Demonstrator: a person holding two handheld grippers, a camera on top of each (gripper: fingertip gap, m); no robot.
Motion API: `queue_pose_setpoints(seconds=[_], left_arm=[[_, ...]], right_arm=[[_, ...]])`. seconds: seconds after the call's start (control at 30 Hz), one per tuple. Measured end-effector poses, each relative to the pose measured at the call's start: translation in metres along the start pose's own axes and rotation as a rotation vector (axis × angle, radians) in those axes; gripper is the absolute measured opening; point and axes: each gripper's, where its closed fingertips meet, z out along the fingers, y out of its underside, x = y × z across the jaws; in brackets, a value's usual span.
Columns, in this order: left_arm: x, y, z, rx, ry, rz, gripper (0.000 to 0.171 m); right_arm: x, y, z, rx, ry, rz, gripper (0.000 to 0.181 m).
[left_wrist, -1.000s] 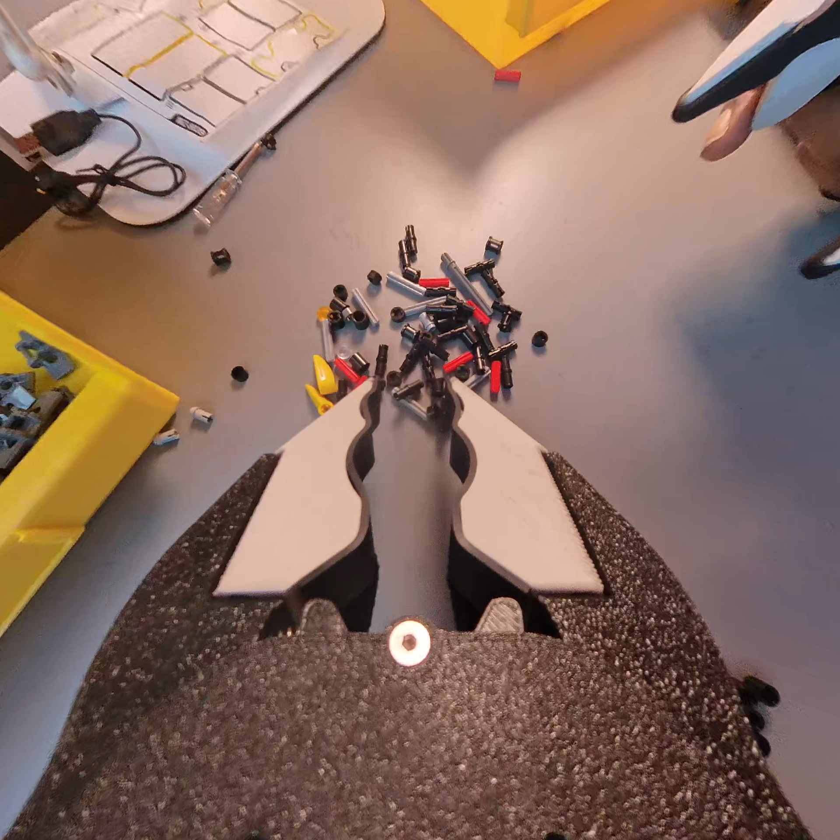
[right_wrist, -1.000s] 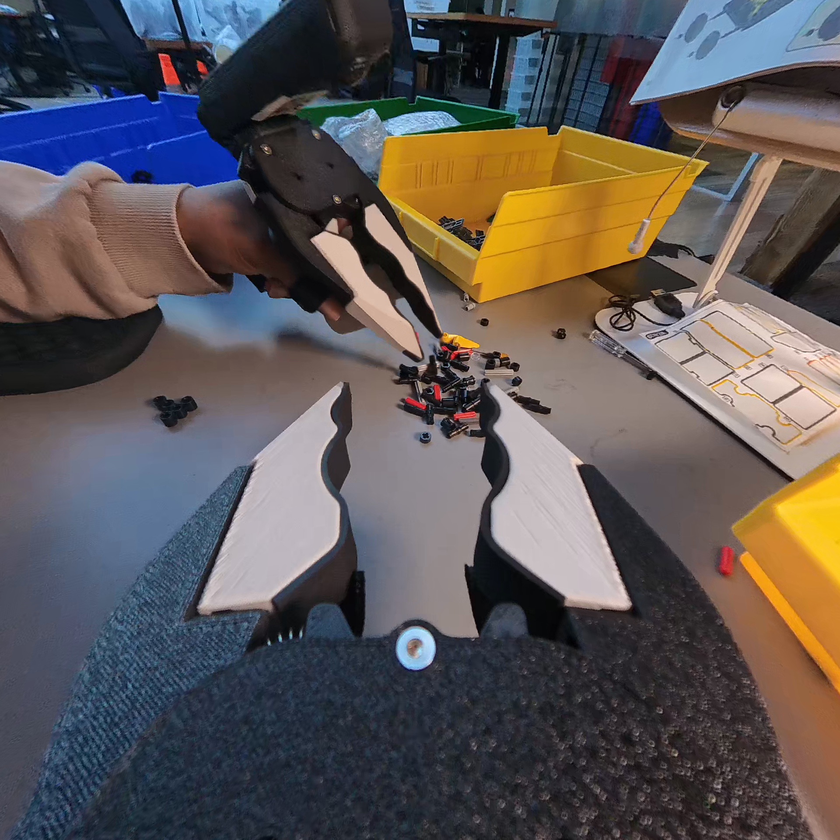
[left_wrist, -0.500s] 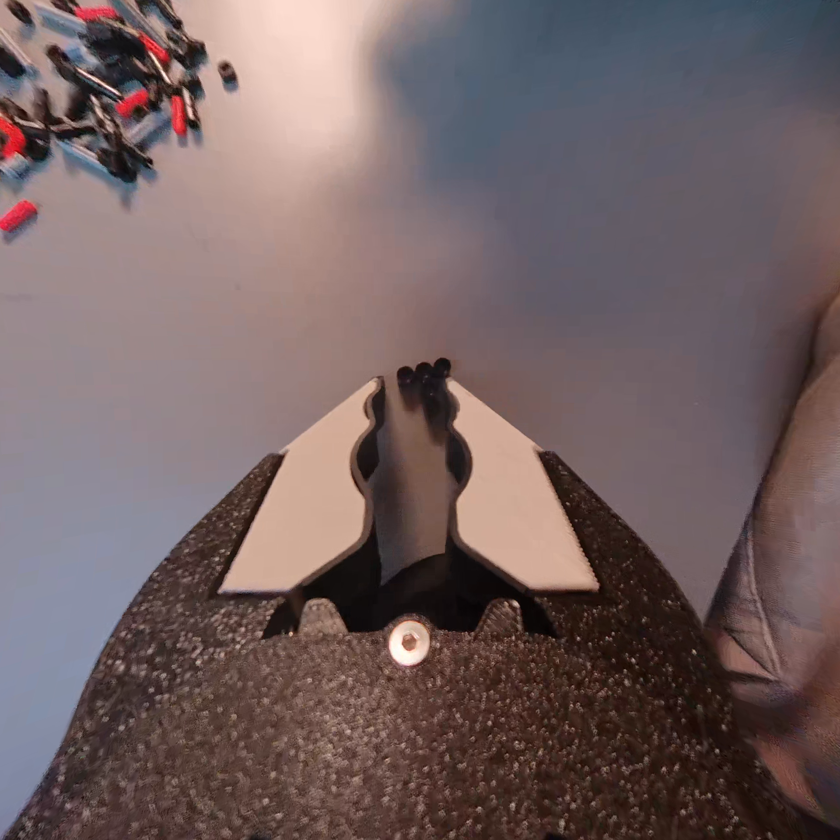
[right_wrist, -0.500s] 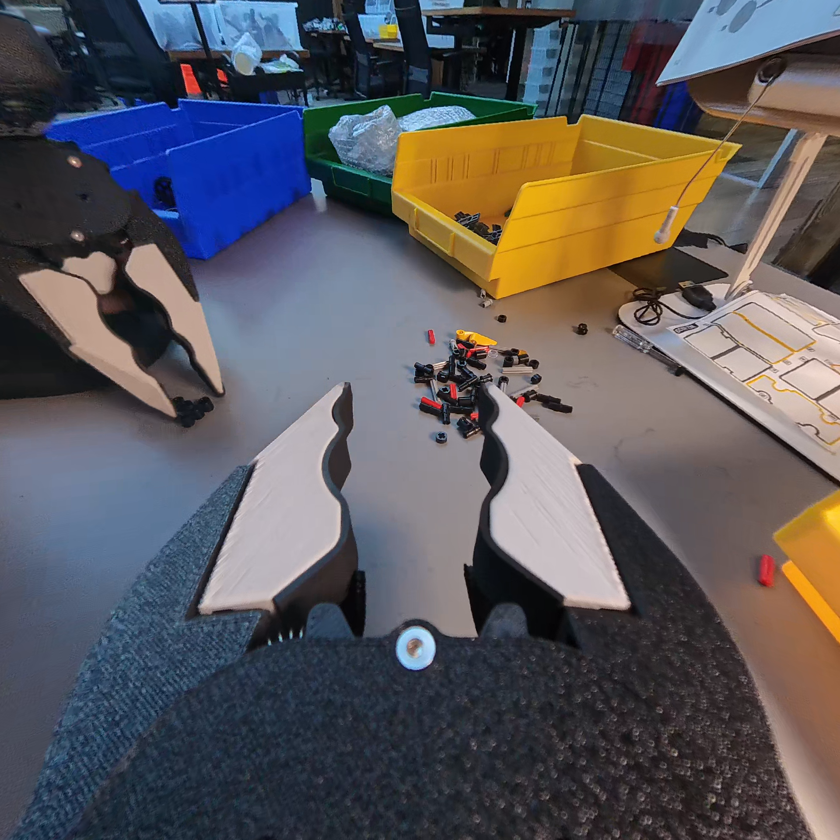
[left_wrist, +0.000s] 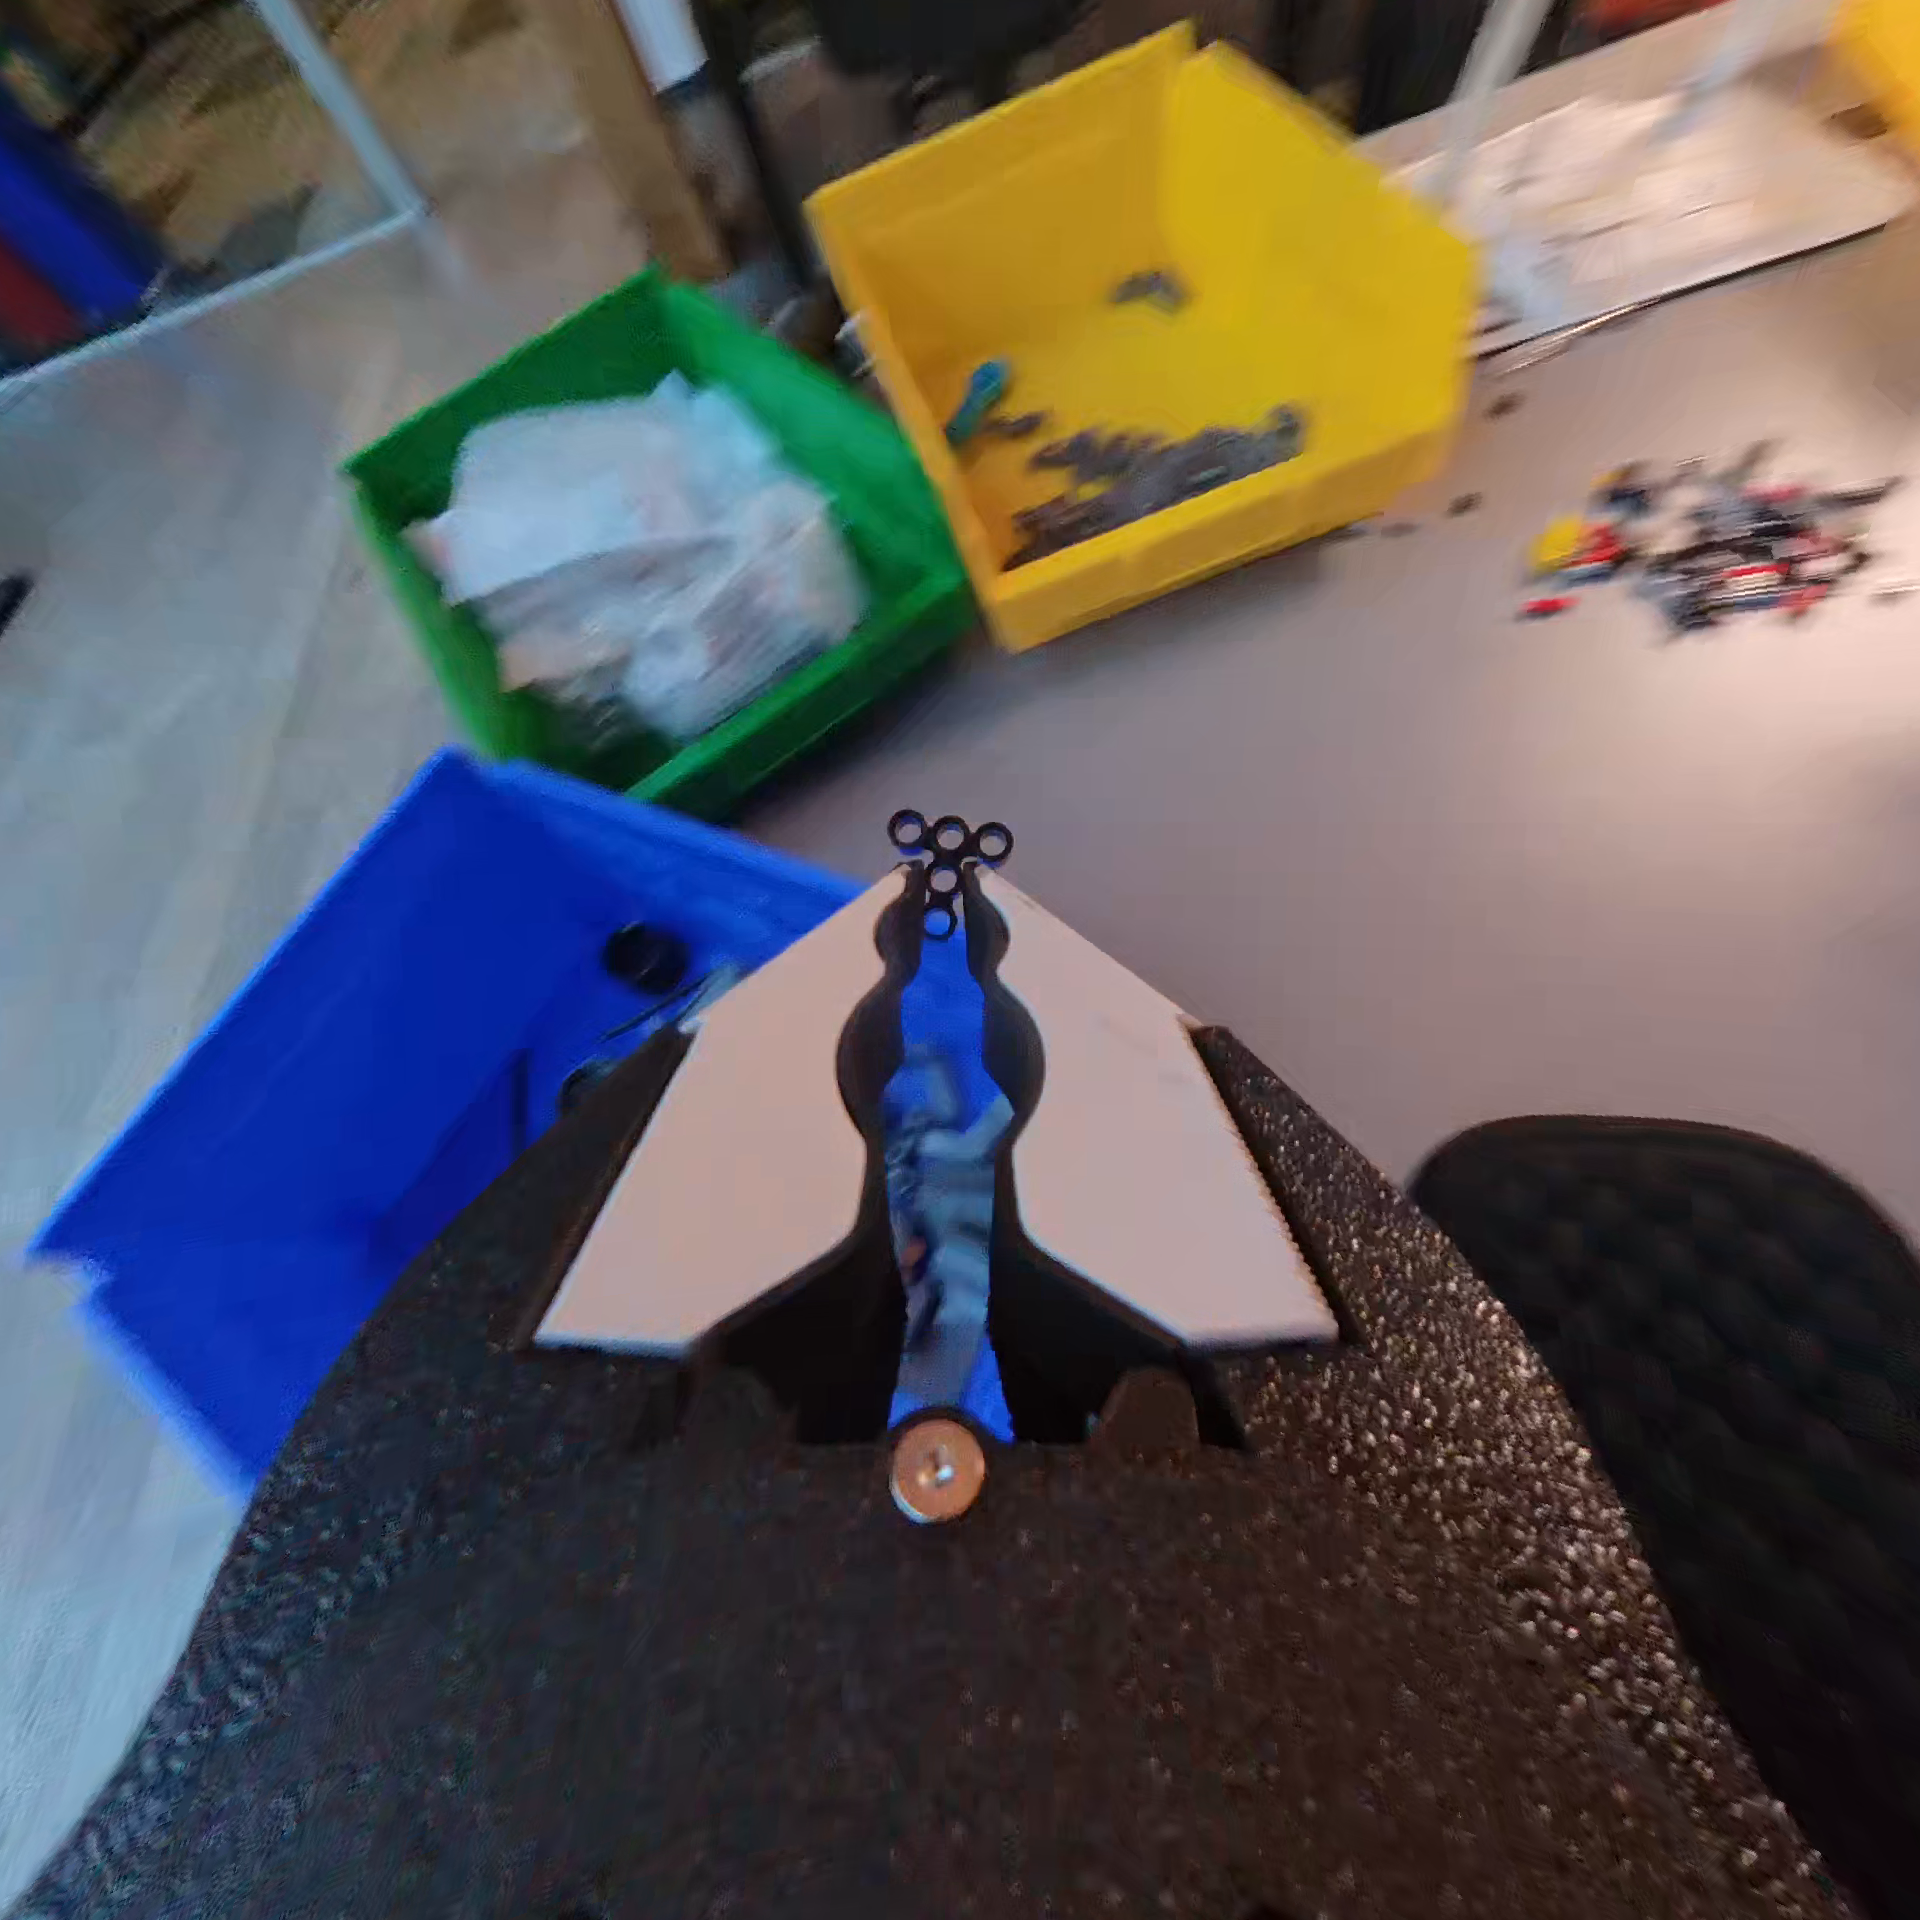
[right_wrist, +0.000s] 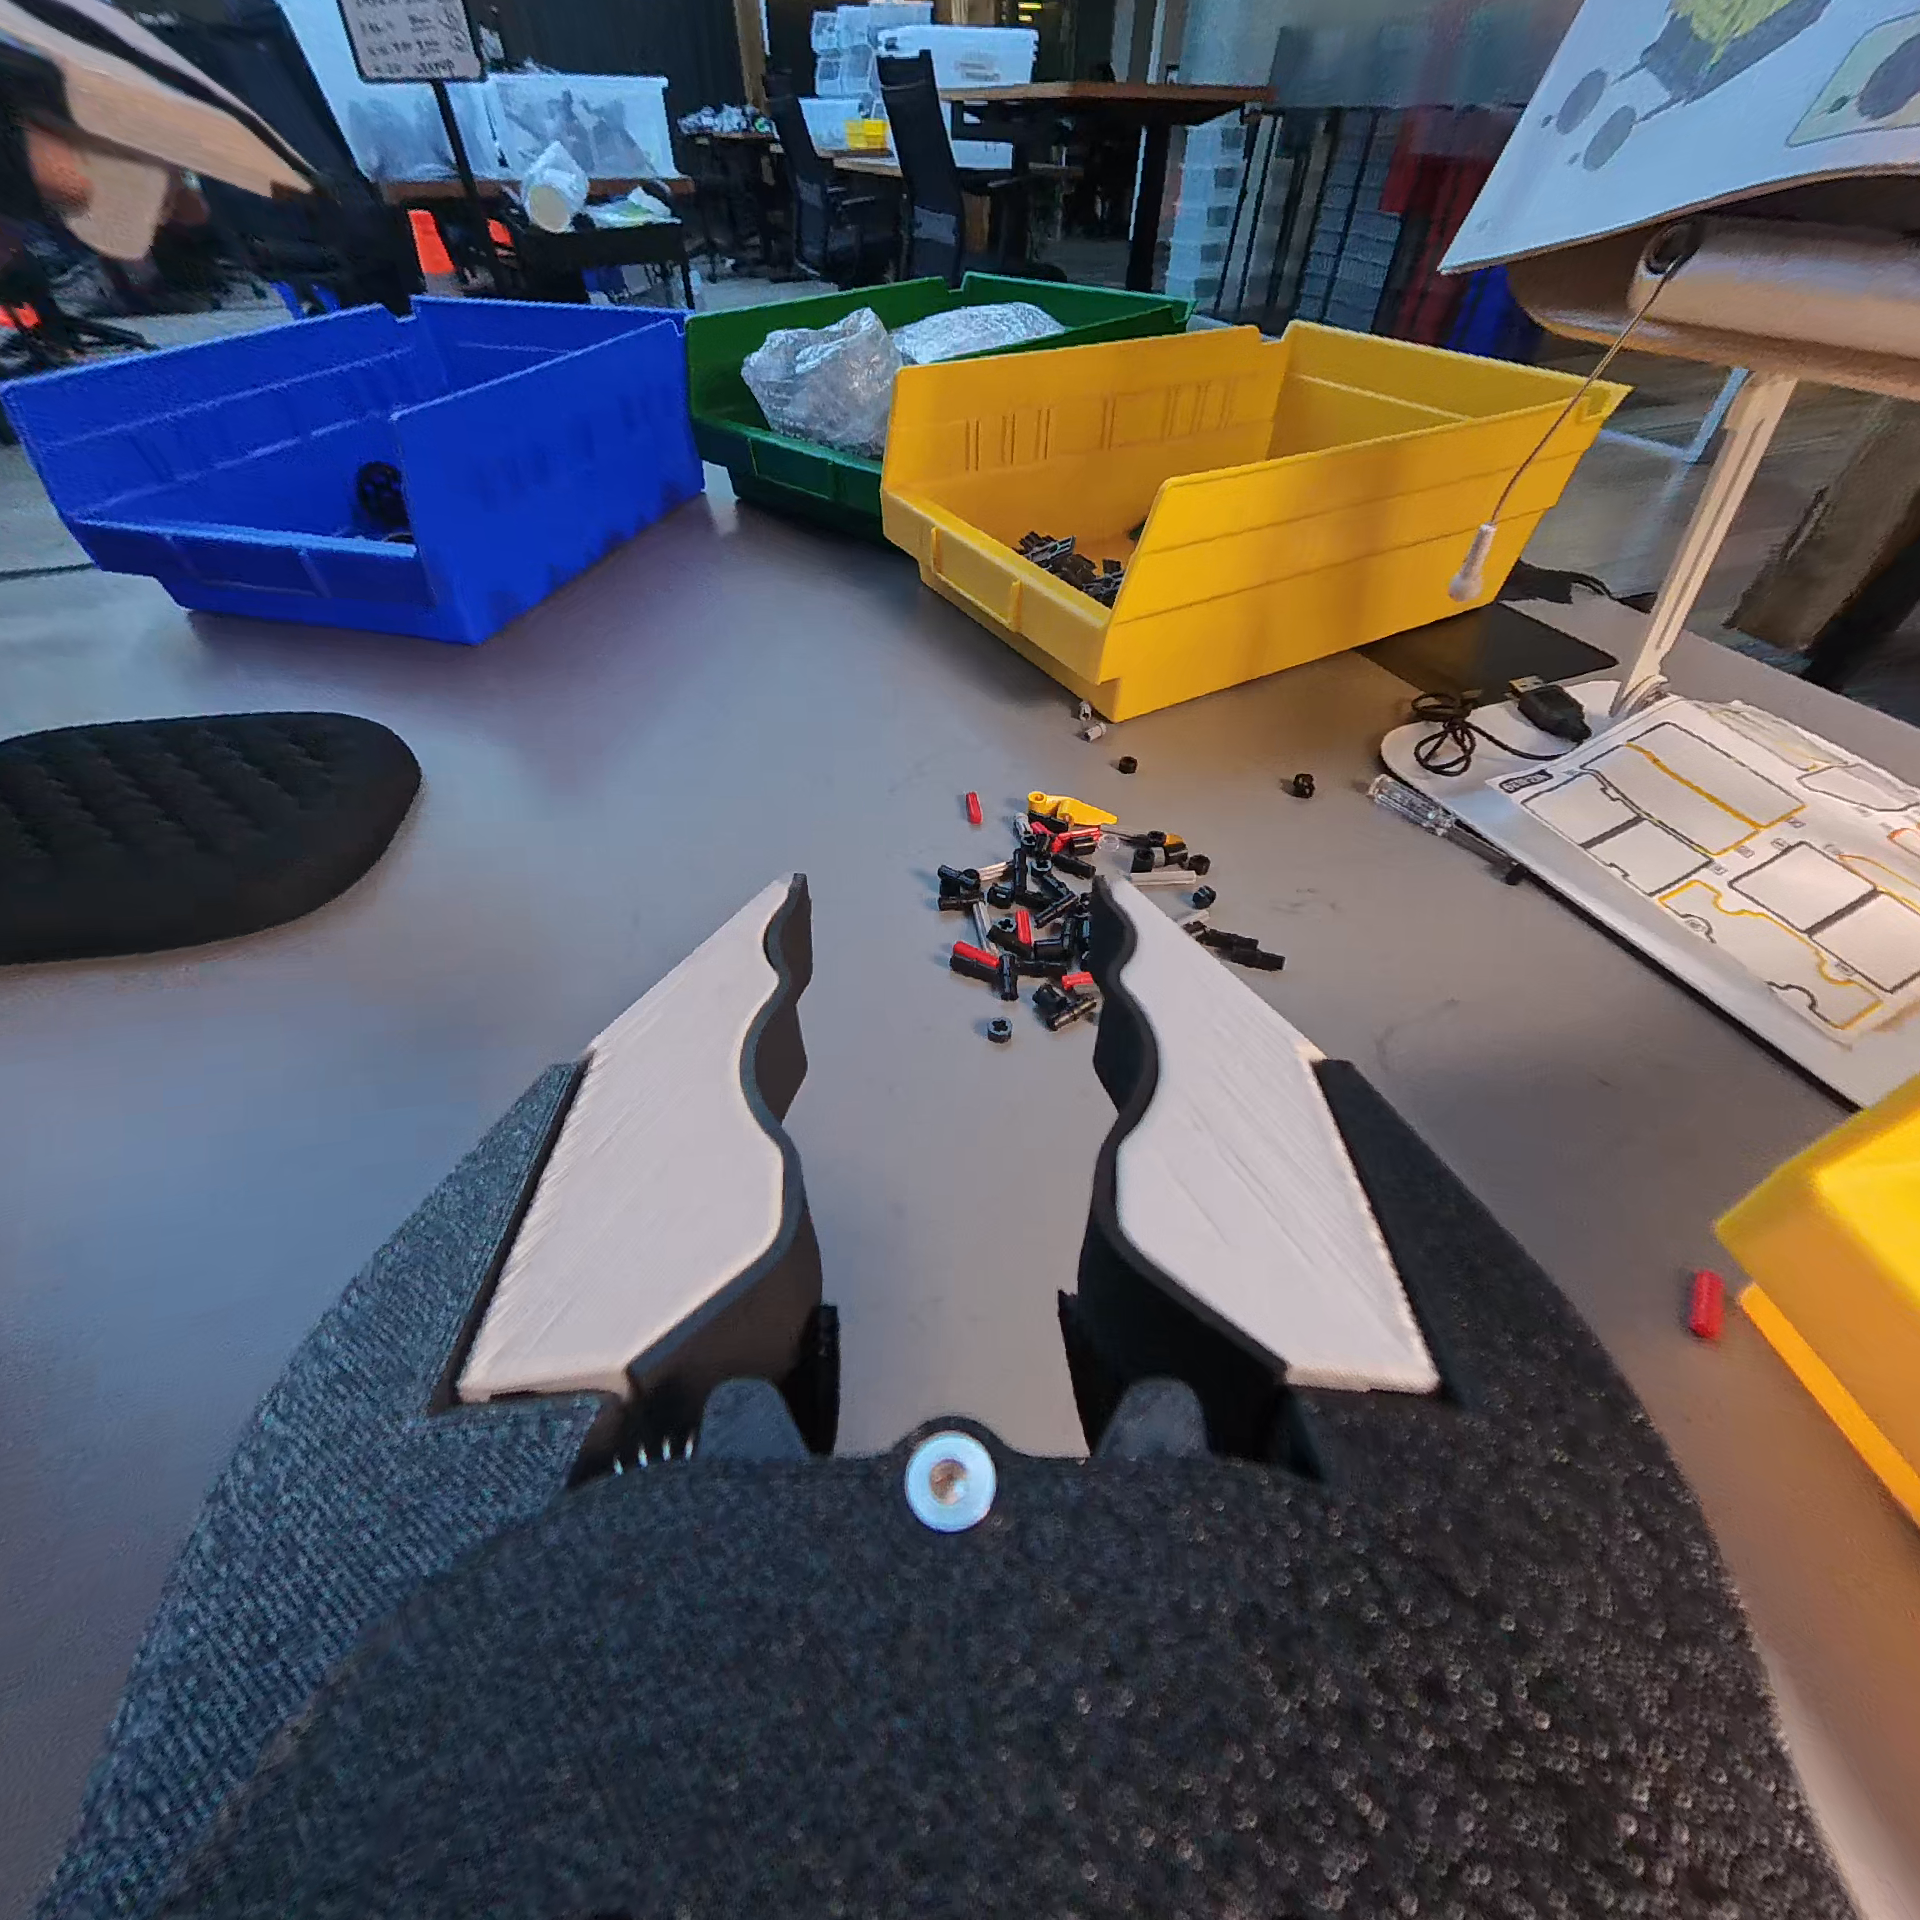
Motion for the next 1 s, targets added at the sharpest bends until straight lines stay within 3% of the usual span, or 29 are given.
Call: queue_pose_setpoints(seconds=[0.07, 0.2, 0.37, 0.47, 0.57, 0.63, 0.73, 0.87, 1.0], left_arm=[[-0.042, 0.027, 0.004, -0.074, -0.099, -0.059, 0.006], [-0.062, 0.061, 0.023, -0.155, -0.135, -0.104, 0.013], [-0.046, 0.037, 0.034, -0.039, -0.108, -0.090, 0.025], [-0.003, -0.013, 0.029, 0.154, 0.053, -0.067, 0.030], [0.085, -0.057, 0.024, 0.309, 0.405, -0.024, 0.041], [0.141, -0.071, 0.029, 0.345, 0.573, 0.017, 0.050], [0.196, -0.082, 0.055, 0.363, 0.665, 0.088, 0.057], [0.232, -0.105, 0.094, 0.422, 0.721, 0.063, 0.052], [0.257, -0.109, 0.130, 0.406, 0.776, 0.032, 0.045]], right_arm=[[-0.001, -0.003, -0.001, 0.006, 0.001, -0.003, 0.052], [-0.001, -0.009, -0.003, 0.018, 0.011, -0.019, 0.052], [-0.003, -0.005, -0.002, 0.005, 0.012, -0.023, 0.052], [-0.005, -0.009, -0.004, 0.012, 0.007, -0.035, 0.052], [-0.007, -0.023, -0.009, 0.032, 0.010, -0.069, 0.049], [-0.005, -0.038, -0.017, 0.041, 0.026, -0.097, 0.048], [0.006, -0.067, -0.039, 0.061, 0.097, -0.143, 0.049], [0.026, -0.106, -0.092, 0.112, 0.248, -0.188, 0.049], [0.050, -0.104, -0.152, 0.014, 0.415, -0.218, 0.053]])
